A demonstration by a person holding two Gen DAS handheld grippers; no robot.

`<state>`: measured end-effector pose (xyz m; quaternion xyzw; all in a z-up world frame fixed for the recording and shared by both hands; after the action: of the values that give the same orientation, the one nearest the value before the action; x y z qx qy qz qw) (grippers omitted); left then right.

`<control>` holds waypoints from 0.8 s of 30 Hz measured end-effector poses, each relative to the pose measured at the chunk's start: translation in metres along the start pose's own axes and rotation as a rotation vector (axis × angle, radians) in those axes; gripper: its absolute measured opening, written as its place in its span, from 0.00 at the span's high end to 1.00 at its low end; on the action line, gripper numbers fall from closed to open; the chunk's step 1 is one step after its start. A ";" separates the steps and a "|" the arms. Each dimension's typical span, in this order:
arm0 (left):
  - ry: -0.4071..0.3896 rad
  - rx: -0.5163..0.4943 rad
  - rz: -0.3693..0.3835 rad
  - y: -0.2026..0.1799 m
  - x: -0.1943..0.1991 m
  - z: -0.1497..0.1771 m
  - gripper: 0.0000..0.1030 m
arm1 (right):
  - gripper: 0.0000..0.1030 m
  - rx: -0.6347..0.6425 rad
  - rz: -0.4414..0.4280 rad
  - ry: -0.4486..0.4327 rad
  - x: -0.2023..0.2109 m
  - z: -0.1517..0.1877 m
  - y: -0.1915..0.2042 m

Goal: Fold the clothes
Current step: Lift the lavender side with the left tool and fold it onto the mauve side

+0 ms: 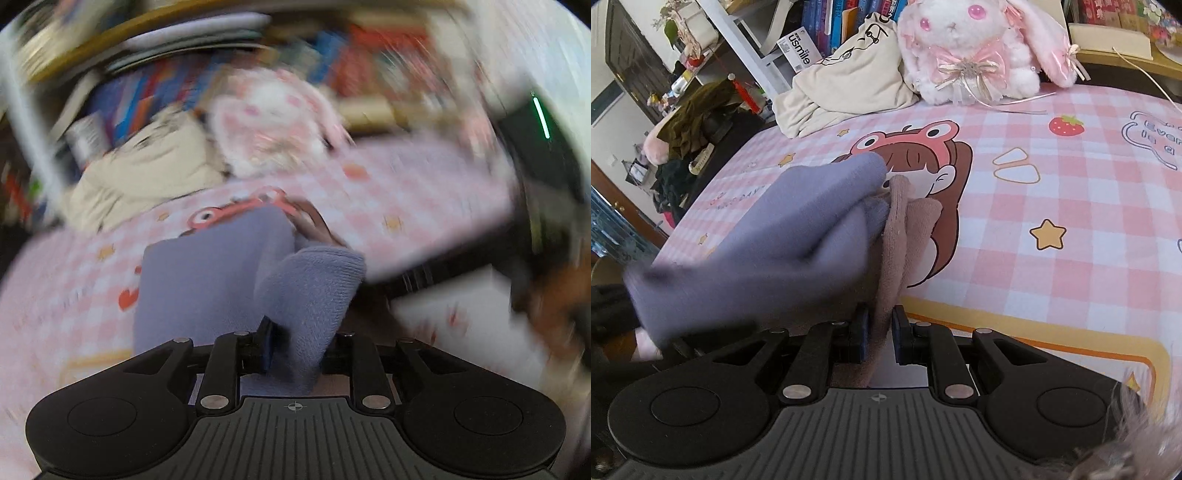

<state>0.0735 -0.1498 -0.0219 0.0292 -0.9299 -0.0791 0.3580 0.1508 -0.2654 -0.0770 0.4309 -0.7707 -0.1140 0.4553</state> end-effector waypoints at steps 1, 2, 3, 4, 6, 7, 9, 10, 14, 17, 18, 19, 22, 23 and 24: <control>-0.014 0.068 0.021 0.008 0.005 -0.004 0.80 | 0.87 -0.003 -0.002 0.000 0.000 0.000 0.000; -0.025 0.111 0.036 0.013 0.010 -0.007 0.80 | 0.87 -0.007 -0.005 0.000 0.000 0.000 -0.001; -0.030 0.113 0.038 0.014 0.012 -0.007 0.79 | 0.87 -0.009 -0.006 -0.001 0.000 0.000 -0.001; -0.026 0.088 0.032 0.011 0.010 -0.004 0.78 | 0.87 -0.012 -0.009 -0.001 0.000 0.000 -0.002; 0.000 0.008 0.016 0.000 0.004 0.004 0.77 | 0.87 -0.021 -0.012 0.001 0.000 0.000 -0.003; 0.007 -0.041 0.002 -0.007 0.001 0.008 0.77 | 0.86 -0.025 -0.014 0.003 0.000 -0.001 -0.003; -0.008 -0.099 -0.034 -0.015 0.000 0.009 0.76 | 0.77 -0.056 -0.015 0.006 0.005 -0.003 -0.005; -0.018 -0.067 -0.036 -0.011 0.003 0.006 0.77 | 0.66 -0.072 -0.015 0.007 0.008 -0.004 -0.005; -0.070 0.084 -0.045 0.010 0.016 -0.009 0.79 | 0.49 -0.165 -0.148 -0.063 0.037 -0.006 -0.004; -0.099 0.191 -0.028 0.026 0.022 -0.017 0.79 | 0.29 -0.280 -0.322 -0.094 0.049 -0.005 -0.002; -0.097 0.197 -0.021 0.026 0.021 -0.016 0.79 | 0.20 -0.314 -0.401 -0.099 0.049 -0.004 0.002; -0.090 0.176 -0.020 0.023 0.019 -0.015 0.79 | 0.12 -0.347 -0.481 -0.103 0.050 -0.004 0.005; -0.076 0.032 -0.029 0.000 0.016 -0.004 0.77 | 0.10 -0.441 -0.554 -0.085 0.034 -0.005 0.004; -0.076 -0.036 -0.040 -0.010 0.016 0.001 0.76 | 0.10 -0.476 -0.564 -0.078 0.027 -0.006 0.003; -0.078 -0.109 -0.055 -0.020 0.015 0.007 0.75 | 0.10 -0.511 -0.574 -0.072 0.020 -0.006 0.001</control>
<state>0.0574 -0.1700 -0.0201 0.0318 -0.9363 -0.1407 0.3203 0.1511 -0.2792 -0.0605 0.4975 -0.5808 -0.4404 0.4704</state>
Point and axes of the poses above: each gripper's, at about its wrist camera, not at the fingertips, and x roughly against the way its jaws point, y to its left, z to its underside, the point moved 6 cm from there along -x, roughly the way its jaws point, and after that the axes turned 11 degrees about -z, right-handed, at the moved point
